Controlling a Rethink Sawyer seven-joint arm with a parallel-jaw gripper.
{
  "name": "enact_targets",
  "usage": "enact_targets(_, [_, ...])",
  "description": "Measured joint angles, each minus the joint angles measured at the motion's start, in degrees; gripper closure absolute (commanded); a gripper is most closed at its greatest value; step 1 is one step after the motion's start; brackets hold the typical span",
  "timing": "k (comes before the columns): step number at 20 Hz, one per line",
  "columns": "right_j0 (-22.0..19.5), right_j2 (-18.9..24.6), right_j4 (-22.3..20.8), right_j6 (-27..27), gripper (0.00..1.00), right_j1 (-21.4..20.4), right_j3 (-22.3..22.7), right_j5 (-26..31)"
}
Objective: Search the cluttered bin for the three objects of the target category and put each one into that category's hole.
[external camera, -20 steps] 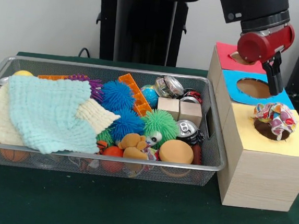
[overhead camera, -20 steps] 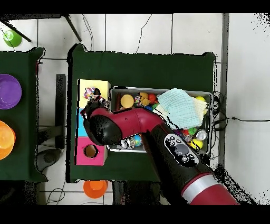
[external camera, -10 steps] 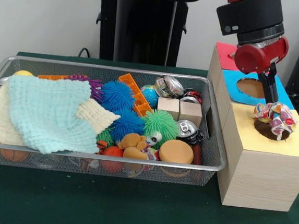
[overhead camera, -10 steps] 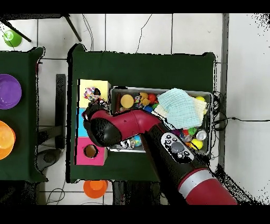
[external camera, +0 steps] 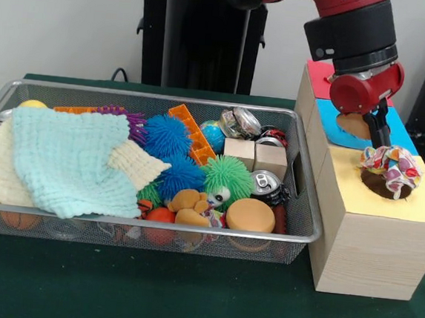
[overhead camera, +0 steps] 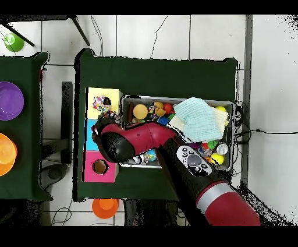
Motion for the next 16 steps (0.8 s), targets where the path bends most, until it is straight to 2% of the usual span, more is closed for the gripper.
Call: enact_targets(16, [-1.7, 0.0, 0.0, 0.0, 1.0, -0.1, 0.0, 0.0])
